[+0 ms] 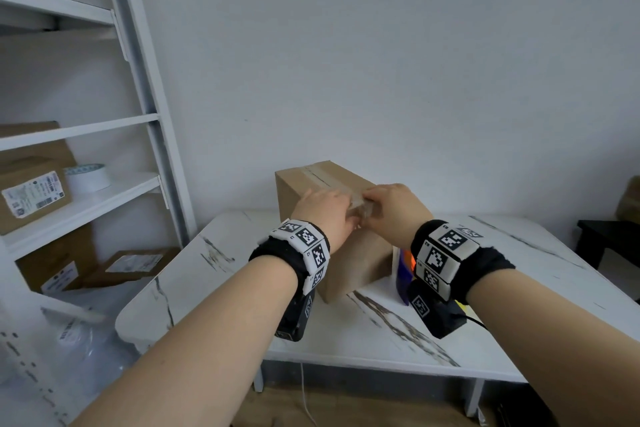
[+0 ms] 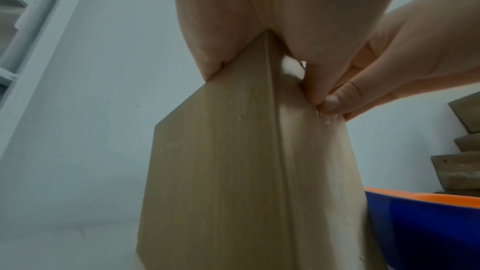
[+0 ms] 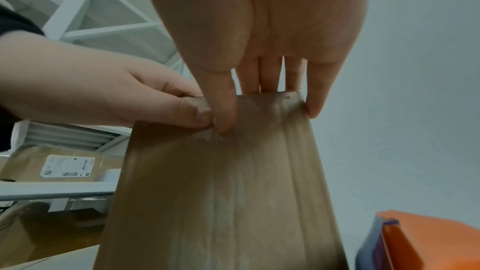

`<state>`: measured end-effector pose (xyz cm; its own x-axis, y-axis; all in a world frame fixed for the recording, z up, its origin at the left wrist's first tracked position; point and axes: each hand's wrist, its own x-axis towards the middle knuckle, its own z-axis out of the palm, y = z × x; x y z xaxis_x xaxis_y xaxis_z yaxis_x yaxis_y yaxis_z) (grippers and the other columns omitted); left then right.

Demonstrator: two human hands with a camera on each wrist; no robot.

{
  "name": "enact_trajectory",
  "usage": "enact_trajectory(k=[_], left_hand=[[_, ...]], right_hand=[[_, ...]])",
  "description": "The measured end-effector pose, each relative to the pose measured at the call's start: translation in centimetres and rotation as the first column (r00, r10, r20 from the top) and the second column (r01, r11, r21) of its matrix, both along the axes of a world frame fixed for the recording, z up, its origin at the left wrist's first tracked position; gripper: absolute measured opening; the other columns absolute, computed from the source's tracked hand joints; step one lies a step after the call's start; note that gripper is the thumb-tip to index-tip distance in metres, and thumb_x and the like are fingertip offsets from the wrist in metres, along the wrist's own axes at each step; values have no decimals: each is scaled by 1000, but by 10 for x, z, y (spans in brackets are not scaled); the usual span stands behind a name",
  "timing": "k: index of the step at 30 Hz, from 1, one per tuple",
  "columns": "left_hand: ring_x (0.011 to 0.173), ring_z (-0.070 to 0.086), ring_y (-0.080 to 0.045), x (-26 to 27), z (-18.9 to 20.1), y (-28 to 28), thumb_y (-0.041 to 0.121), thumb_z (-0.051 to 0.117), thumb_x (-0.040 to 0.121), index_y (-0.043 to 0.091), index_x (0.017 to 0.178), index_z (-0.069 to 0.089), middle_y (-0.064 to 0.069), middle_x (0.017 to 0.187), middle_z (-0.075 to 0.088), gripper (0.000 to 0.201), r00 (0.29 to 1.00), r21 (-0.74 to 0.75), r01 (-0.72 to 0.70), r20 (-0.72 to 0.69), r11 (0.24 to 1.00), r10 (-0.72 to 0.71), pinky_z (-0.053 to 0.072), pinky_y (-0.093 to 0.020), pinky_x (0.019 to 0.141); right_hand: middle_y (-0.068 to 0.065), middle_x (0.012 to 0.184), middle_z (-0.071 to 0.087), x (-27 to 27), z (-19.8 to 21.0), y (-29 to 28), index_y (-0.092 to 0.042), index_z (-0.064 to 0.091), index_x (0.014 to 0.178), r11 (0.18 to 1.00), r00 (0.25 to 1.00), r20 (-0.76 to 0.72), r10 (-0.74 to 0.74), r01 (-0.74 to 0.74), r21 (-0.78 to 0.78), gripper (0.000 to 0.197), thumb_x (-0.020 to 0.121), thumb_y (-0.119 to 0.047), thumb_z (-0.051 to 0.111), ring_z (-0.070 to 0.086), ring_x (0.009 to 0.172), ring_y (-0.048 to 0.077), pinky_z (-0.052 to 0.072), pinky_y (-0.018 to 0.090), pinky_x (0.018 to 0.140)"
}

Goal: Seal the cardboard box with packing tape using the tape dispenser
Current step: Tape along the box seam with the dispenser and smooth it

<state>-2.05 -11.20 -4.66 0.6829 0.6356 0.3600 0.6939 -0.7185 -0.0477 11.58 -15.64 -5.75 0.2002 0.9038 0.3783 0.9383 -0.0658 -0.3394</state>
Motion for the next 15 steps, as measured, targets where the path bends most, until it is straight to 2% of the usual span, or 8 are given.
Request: enact_trajectory(k=[1,2,3,4,6,9,12,15], left_hand=[[110,55,-26,-1,1,-1,38,46,94,15,111,57,-5,115,62,30,1000,-10,1,-11,1000,-1,38,-36,94],[110,56,-27,-2,2,-2,37,45,95,14,113,56,-6,115,62,31,1000,-26,6,-19,1000,-6,40,-34,88],[108,57,-27,-3,4,-2,36,42,97,14,116,55,-6,116,62,32,1000,-51,11,-19,999,-12,42,-33,83],[107,58,-27,-5,7,-2,35,38,98,15,119,55,-6,116,63,33,1000,-83,15,-17,996,-17,44,-34,82],[104,60,-26,-9,13,-1,33,28,101,16,120,56,-7,116,64,38,1000,-157,17,-9,987,-18,49,-37,87],[104,59,-28,-14,18,-3,29,24,102,12,110,58,-10,113,64,39,999,-235,21,35,972,-14,47,-38,89],[112,58,-28,-19,18,-4,22,28,101,16,126,54,-9,122,63,37,991,-249,43,132,967,-10,47,-38,93],[115,57,-25,-24,14,-2,20,30,100,18,131,52,-6,126,61,38,987,-236,43,158,971,-5,47,-37,95]], right_hand=[[-3,79,55,-6,4,-5,-27,51,68,999,999,9,-34,34,-31,14,79,-31,59,53,104,31,43,33,88],[-7,72,49,-6,3,-4,-28,42,62,999,999,41,-13,15,-37,22,78,-32,57,53,100,30,44,32,85],[-8,74,48,-13,7,-8,-28,43,67,995,998,44,-36,40,-91,19,75,-37,58,52,98,27,45,32,87],[-8,85,52,-15,4,-8,-28,51,80,995,996,90,-5,14,-102,21,70,-44,60,50,101,24,45,34,92],[-3,117,50,-25,2,-12,-28,49,117,980,995,99,-17,36,-193,67,59,-59,62,38,119,24,43,40,100],[9,139,38,-43,2,-14,-22,40,130,972,990,94,-105,122,-203,97,52,-78,54,23,135,33,35,48,107],[16,148,32,-56,-1,-10,-19,37,134,970,977,115,-178,194,-149,96,59,-78,51,13,141,41,25,53,111],[13,145,36,-57,-8,-8,-20,42,128,982,983,75,-167,173,-80,84,61,-72,49,15,141,39,22,53,112]])
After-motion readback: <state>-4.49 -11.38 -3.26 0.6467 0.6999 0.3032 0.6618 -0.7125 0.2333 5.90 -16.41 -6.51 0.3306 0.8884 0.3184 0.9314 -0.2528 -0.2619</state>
